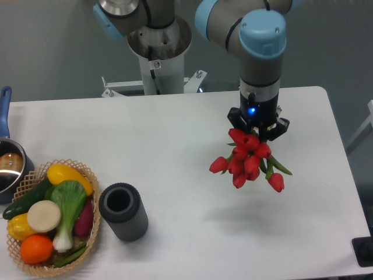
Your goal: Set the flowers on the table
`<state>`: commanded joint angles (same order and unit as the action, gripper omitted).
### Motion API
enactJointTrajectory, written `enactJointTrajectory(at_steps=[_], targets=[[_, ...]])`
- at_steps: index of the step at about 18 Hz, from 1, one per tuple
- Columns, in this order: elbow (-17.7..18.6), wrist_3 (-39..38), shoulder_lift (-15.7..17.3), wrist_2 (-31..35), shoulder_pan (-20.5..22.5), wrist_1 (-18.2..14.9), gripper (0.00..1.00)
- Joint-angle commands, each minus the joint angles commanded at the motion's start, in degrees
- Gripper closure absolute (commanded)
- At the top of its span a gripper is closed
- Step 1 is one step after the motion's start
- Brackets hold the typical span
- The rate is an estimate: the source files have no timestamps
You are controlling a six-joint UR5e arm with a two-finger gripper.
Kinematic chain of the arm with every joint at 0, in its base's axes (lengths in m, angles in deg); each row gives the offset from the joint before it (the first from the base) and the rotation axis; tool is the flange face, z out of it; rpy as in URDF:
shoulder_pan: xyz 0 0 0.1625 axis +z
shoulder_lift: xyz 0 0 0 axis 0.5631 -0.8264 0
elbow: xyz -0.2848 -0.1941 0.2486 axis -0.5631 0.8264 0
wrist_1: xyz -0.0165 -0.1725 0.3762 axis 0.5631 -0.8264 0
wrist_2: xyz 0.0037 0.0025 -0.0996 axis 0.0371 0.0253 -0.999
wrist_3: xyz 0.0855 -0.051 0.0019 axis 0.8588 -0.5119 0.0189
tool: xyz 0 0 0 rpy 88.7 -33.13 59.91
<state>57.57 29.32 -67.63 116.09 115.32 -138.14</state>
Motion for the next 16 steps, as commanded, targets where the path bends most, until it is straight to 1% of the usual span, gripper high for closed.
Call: enactJointTrajectory(at_steps=[1, 3, 6, 8, 9, 10, 11, 12, 13, 14, 15, 16], targets=[[0.00, 0.00, -0.62, 0.09, -0.44, 0.00, 0.96], [0.00, -0.44, -1.67, 0.09, -1.23, 0.00, 0.92], [0.09, -1.67, -2.73, 0.00, -1.32, 0.00, 0.89], [0.44, -2.02, -3.61, 0.09, -1.41, 0.00, 0.84], [0.70, -2.02, -4.05, -0.08, -1.41, 0.17, 0.78], [0.79, -2.02, -4.22, -0.26, -1.50, 0.61, 0.67], [1.40, -2.02, -4.49, -0.35, -1.67, 1.83, 0.59], [2.36, -2.02, -4.58, -0.44, -1.59, 3.93, 0.47], [3.42, -1.94, -4.66, -0.44, -1.59, 6.91, 0.00], [4.47, -2.20, -5.01, 0.00, -1.67, 10.08, 0.00], [4.66, -2.81, -5.19, 0.61, -1.67, 10.89, 0.00], [4.75, -3.60, -5.19, 1.14, -1.67, 10.99, 0.00]])
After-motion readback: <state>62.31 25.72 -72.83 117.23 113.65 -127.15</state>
